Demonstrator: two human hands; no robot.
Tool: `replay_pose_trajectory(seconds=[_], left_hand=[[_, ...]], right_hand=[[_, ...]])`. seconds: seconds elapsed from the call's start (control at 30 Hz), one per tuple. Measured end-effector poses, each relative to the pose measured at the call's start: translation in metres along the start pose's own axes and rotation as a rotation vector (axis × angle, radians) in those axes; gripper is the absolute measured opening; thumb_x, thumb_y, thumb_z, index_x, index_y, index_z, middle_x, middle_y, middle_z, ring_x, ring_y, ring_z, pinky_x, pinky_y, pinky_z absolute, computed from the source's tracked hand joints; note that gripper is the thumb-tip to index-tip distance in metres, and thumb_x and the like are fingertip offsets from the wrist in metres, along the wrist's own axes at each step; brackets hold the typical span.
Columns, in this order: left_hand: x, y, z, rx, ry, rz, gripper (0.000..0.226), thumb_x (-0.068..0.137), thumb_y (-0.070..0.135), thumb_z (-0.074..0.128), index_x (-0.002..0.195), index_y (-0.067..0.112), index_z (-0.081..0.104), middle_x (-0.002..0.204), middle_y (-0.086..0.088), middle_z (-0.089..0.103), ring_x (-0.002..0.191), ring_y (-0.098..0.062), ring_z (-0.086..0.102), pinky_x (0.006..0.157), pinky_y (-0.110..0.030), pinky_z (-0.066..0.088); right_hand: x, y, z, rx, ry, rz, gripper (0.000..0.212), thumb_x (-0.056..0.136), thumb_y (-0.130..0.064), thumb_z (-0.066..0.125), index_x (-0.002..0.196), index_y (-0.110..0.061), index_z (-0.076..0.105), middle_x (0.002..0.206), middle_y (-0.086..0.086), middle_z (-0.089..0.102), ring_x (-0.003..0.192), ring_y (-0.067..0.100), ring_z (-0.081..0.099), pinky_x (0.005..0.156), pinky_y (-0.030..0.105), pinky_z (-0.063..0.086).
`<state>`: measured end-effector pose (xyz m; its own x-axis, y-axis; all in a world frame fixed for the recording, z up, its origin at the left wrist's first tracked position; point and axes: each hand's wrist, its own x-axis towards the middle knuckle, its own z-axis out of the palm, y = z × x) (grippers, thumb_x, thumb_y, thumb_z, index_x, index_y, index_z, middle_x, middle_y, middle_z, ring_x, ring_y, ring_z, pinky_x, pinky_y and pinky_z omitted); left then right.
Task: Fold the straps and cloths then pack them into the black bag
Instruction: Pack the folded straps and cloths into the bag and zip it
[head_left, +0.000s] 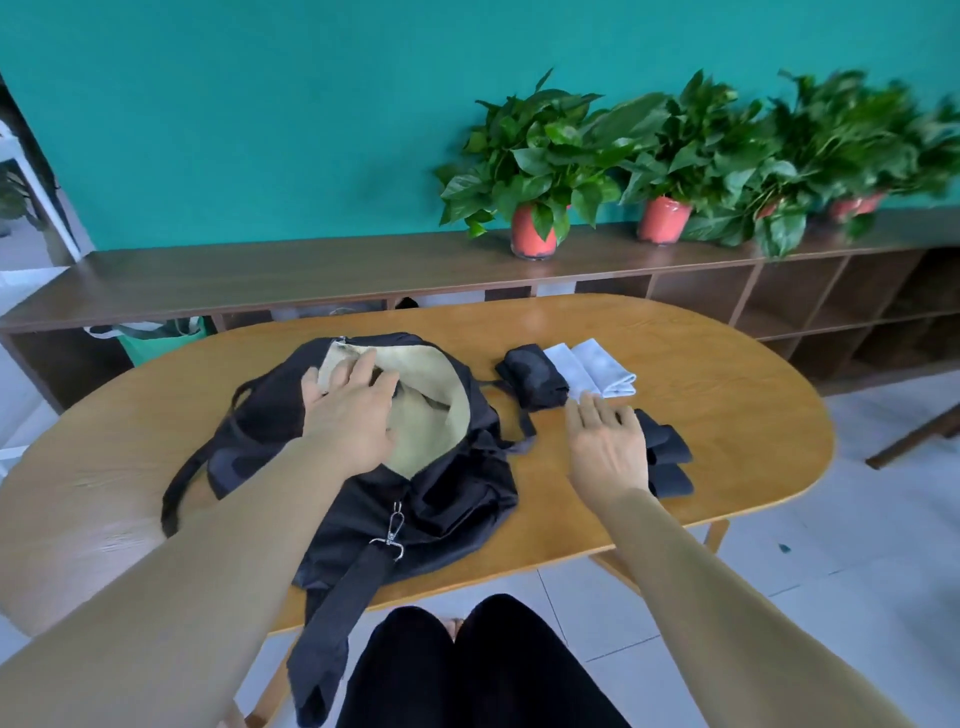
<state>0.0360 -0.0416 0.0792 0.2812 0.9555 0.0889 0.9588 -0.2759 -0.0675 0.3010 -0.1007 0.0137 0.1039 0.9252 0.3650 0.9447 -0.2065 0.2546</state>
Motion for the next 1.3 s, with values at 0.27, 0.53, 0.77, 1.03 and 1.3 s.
replay_pose_trajectory(seconds=[0.27, 0.53, 0.77, 1.03, 1.3], left_hand=[[0.006, 0.046, -0.007, 0.006, -0.008, 0.073, 0.059, 0.091, 0.031, 0.054, 0.143, 0.026, 0.026, 0.160, -0.003, -0.002, 0.146, -0.024, 0.000, 0.114, -0.055, 0.006], [0.009, 0.040, -0.003, 0.022, -0.017, 0.055, 0.061, 0.092, 0.030, 0.054, 0.145, 0.026, 0.024, 0.160, -0.002, -0.002, 0.146, -0.024, 0.000, 0.114, -0.055, 0.004], [0.009, -0.002, -0.004, 0.031, 0.005, -0.005, 0.067, 0.089, 0.030, 0.056, 0.147, 0.029, 0.022, 0.160, -0.002, -0.002, 0.146, -0.023, -0.003, 0.114, -0.057, 0.000], [0.005, -0.066, -0.007, 0.040, -0.013, -0.121, 0.070, 0.092, 0.032, 0.054, 0.150, 0.027, 0.016, 0.160, -0.003, -0.005, 0.147, -0.024, -0.004, 0.115, -0.057, 0.001], [0.013, -0.096, 0.019, -0.078, -0.086, -0.142, 0.074, 0.088, 0.033, 0.058, 0.149, 0.031, 0.015, 0.159, -0.006, -0.009, 0.145, -0.030, -0.001, 0.112, -0.054, 0.014]], right_hand=[[-0.014, 0.052, 0.023, -0.016, -0.191, 0.088, 0.050, 0.087, -0.017, 0.053, 0.133, -0.009, 0.038, 0.135, 0.008, 0.046, 0.131, 0.024, 0.037, 0.106, 0.037, 0.028], [-0.011, 0.053, 0.028, 0.052, 0.041, 0.056, 0.029, 0.040, 0.012, 0.060, 0.059, -0.008, 0.051, 0.052, 0.006, 0.049, 0.048, 0.024, 0.053, 0.042, 0.025, 0.036], [0.012, 0.043, -0.004, -0.075, 0.038, 0.088, 0.025, 0.056, 0.002, 0.065, 0.077, -0.009, 0.057, 0.068, 0.002, 0.062, 0.064, 0.016, 0.065, 0.042, 0.020, 0.023], [0.053, -0.056, -0.050, 0.116, 0.451, -0.101, 0.033, 0.061, 0.008, 0.047, 0.087, -0.002, 0.065, 0.072, 0.007, 0.065, 0.067, 0.021, 0.067, 0.040, 0.023, 0.037], [0.056, -0.174, -0.044, 0.145, 0.271, -0.333, 0.031, 0.049, -0.001, 0.057, 0.078, -0.009, 0.065, 0.064, 0.003, 0.058, 0.057, 0.018, 0.058, 0.038, 0.022, 0.031]])
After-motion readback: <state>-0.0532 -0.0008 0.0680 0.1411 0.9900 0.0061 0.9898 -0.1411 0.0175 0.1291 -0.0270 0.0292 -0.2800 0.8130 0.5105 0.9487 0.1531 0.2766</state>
